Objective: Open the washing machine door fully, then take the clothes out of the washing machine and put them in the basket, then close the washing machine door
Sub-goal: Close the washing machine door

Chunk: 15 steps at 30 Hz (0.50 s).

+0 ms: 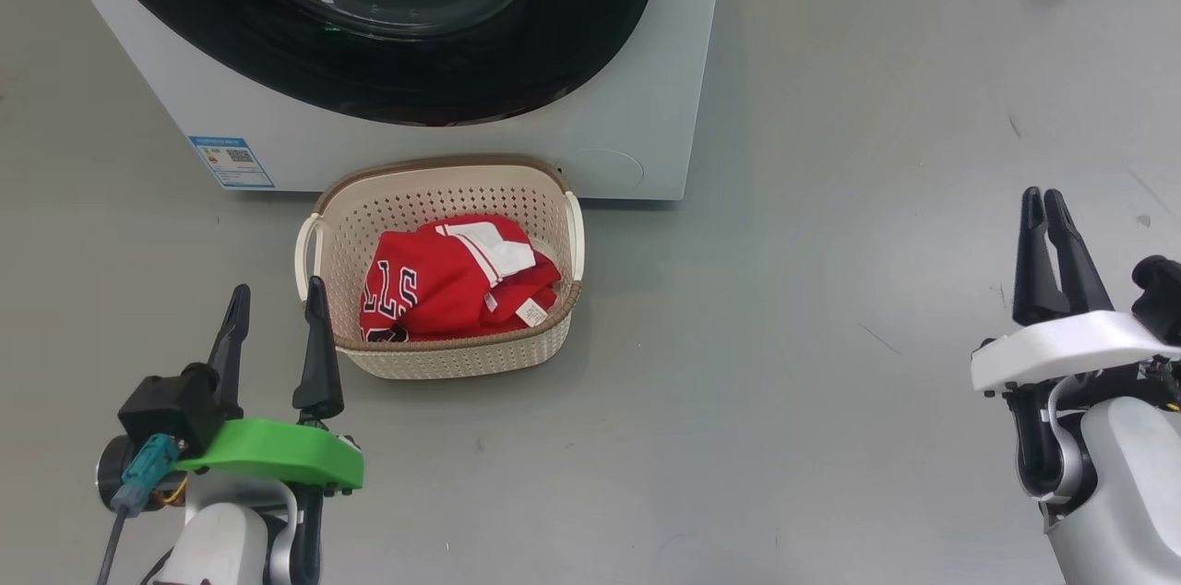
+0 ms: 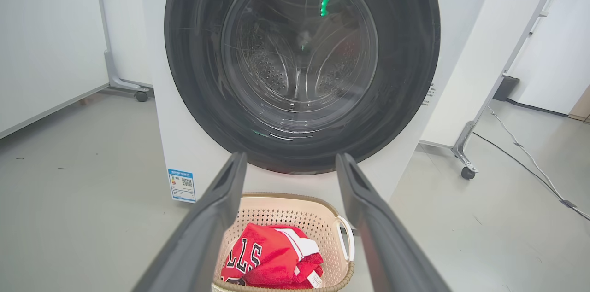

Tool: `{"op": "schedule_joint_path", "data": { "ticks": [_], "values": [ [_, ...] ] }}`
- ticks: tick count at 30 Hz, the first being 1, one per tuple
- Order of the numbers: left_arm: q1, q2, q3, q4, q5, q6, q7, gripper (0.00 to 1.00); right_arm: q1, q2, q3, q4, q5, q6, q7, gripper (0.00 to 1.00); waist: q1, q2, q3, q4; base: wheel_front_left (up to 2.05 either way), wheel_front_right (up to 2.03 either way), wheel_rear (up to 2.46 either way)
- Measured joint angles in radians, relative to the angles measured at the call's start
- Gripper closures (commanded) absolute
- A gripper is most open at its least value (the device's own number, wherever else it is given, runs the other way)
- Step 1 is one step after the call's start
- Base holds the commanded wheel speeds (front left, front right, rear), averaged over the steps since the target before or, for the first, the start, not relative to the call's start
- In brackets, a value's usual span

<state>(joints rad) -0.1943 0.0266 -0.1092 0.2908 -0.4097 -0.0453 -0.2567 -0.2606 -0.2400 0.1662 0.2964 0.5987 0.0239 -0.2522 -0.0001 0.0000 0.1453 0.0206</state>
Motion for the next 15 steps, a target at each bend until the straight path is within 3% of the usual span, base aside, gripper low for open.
{"op": "schedule_joint_path", "data": {
  "ticks": [15],
  "values": [
    [0.041,0.002,0.023,-0.009,-0.013,-0.013,0.000,0.00,0.117,0.039,-0.005,-0.061,-0.077,0.000,0.000,0.00,0.0000,0.0000,-0.034,-0.014,0.00,0.00,0.00]
  ]
}}
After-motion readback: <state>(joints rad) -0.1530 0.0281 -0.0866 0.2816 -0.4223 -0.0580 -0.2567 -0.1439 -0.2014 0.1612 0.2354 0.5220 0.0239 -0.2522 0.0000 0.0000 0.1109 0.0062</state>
